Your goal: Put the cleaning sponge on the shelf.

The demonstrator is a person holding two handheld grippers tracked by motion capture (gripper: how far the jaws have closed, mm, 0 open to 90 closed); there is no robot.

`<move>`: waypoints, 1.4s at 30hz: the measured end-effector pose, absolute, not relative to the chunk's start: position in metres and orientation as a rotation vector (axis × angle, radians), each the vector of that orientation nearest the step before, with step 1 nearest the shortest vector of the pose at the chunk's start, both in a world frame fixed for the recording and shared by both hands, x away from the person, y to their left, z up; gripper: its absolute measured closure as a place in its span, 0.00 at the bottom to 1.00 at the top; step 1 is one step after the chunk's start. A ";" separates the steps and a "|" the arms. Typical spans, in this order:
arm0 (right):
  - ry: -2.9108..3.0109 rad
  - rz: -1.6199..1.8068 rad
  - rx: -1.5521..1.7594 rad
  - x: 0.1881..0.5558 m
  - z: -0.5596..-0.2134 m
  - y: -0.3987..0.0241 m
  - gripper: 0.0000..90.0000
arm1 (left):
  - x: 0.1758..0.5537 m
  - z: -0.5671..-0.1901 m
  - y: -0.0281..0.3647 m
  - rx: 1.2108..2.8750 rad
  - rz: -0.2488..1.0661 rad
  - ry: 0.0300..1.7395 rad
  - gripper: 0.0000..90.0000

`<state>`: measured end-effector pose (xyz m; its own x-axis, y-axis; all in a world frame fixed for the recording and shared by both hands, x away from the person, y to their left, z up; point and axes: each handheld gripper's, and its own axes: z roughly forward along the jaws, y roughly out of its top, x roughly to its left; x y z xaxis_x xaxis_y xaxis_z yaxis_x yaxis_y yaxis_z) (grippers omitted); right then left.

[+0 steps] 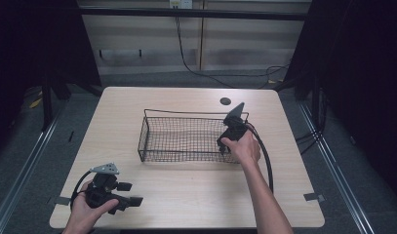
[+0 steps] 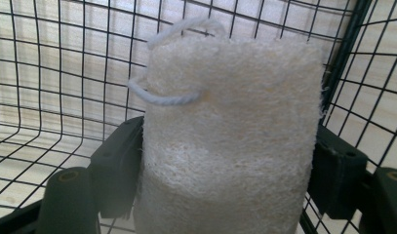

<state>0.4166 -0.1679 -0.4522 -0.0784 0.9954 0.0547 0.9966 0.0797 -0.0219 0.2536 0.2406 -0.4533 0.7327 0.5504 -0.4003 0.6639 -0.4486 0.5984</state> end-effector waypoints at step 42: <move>-2.301 -0.149 -2.080 0.410 -0.425 -0.181 0.20 | 0.253 -0.453 0.240 2.156 -0.190 0.914 0.23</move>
